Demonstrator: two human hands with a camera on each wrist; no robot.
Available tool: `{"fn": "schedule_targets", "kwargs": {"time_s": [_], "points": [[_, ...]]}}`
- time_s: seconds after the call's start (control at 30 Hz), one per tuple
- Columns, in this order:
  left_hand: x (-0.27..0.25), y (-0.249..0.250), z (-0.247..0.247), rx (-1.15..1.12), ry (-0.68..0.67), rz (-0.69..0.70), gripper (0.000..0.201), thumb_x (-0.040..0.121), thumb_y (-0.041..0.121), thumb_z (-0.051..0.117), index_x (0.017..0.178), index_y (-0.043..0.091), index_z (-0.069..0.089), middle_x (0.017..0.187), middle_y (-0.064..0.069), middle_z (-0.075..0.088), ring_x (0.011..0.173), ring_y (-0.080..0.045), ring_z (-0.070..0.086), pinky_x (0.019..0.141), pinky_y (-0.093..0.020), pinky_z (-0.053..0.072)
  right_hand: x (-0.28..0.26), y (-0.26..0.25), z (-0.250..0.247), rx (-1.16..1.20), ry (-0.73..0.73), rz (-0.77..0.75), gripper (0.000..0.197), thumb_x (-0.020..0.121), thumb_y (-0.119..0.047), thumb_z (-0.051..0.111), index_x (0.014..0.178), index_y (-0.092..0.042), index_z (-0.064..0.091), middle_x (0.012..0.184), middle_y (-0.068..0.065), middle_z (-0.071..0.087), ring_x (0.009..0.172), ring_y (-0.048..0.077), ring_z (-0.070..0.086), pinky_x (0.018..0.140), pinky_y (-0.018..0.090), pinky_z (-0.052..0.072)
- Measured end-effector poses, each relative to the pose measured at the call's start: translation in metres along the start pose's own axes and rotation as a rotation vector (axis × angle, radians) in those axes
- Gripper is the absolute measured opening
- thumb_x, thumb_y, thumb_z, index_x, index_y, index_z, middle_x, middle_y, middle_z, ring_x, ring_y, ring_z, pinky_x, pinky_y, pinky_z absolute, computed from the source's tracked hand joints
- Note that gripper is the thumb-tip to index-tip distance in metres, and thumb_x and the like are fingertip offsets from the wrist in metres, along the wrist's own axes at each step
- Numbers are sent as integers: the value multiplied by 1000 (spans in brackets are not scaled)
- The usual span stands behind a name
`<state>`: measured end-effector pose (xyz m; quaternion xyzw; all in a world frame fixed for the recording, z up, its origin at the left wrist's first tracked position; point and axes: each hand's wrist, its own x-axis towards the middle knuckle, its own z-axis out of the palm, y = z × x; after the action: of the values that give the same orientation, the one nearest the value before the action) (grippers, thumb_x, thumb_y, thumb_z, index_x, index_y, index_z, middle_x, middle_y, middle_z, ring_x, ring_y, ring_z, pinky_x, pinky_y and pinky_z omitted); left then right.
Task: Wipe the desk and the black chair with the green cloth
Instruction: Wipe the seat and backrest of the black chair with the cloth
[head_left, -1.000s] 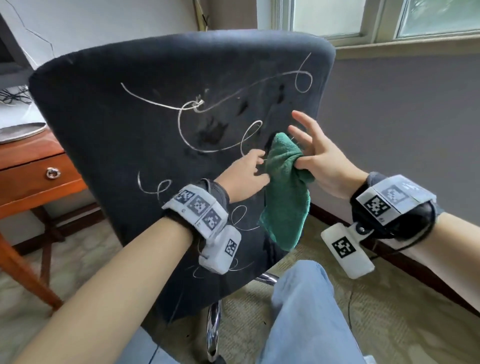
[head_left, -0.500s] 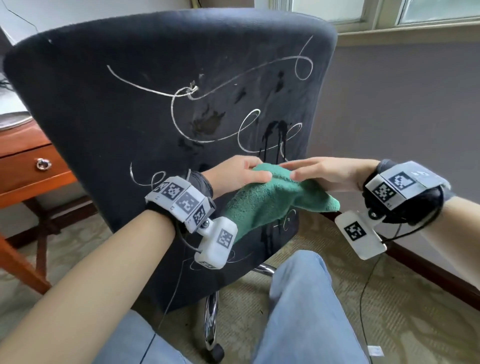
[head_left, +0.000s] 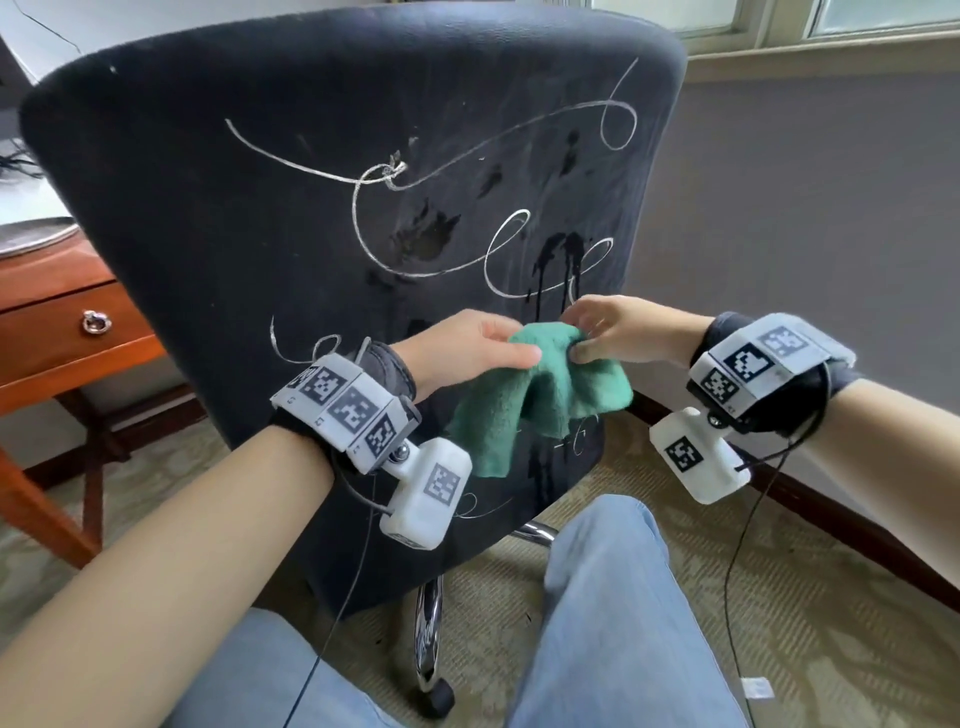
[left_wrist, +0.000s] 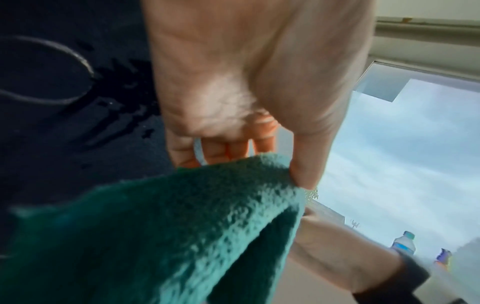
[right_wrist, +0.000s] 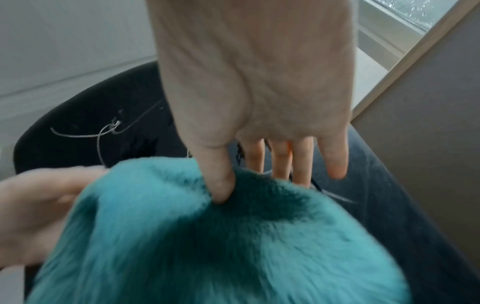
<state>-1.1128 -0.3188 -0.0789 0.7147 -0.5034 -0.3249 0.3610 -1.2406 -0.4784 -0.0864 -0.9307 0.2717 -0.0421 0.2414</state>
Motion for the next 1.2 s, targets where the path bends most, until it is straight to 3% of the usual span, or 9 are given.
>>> {"fn": "schedule_targets", "kwargs": {"time_s": [0.1,0.17,0.23,0.37,0.57,0.77,0.9,1.07,1.2], "points": [[3,6,1,-83,120,126,16,93,11,57,105,7,67,97,-6,70,82,-7,65,79,-17,52,-2,0,12,273,205,-29,19,90,-19,58,109,-17,57,102,2,58,92,16,54,81,29,43],[4,9,1,-109,189,184,15,93,7,55,103,6,67,92,-5,69,76,-3,64,74,-14,51,-11,-2,15,653,95,-84,12,95,-19,50,97,-16,61,94,3,64,88,16,58,91,37,46],[5,11,0,-124,231,234,15,93,6,55,102,6,67,90,-3,68,76,-3,63,75,-15,50,-20,2,15,899,-127,-178,32,99,-37,39,101,-17,64,105,1,68,100,17,60,99,35,42],[5,12,0,-151,320,210,13,91,12,59,99,7,68,85,3,67,74,-2,62,71,-15,47,-30,5,21,710,-249,-208,40,83,-49,57,119,-32,56,123,-11,63,120,8,54,109,36,33],[3,12,6,-221,368,215,7,90,11,61,95,10,66,89,-2,68,79,-7,63,77,-16,51,-27,1,22,707,10,-98,20,86,-1,59,99,-16,58,108,12,65,107,29,62,99,43,48],[-6,19,-5,-151,424,274,19,85,6,64,95,22,65,81,14,67,77,1,61,73,-17,48,-27,-7,-6,951,166,-159,22,91,6,49,93,-14,59,95,2,63,87,13,62,82,24,54],[-17,39,-22,-128,502,323,15,87,4,62,98,13,65,94,2,69,87,-10,67,79,-29,55,-16,-26,-21,1122,337,-227,21,93,2,49,106,-15,53,95,-1,57,78,6,58,66,18,52],[-32,58,-51,177,914,348,16,73,34,73,73,22,63,72,0,68,72,-23,68,67,-41,57,4,-63,-33,967,646,-366,21,88,-11,60,91,-25,45,76,1,56,63,6,53,59,22,44],[-41,73,-58,642,1168,263,26,80,47,66,88,22,64,83,4,67,87,-23,63,67,-26,41,24,-88,-35,733,966,-428,31,82,-10,61,80,-29,36,69,-12,45,62,2,43,64,18,38]]}}
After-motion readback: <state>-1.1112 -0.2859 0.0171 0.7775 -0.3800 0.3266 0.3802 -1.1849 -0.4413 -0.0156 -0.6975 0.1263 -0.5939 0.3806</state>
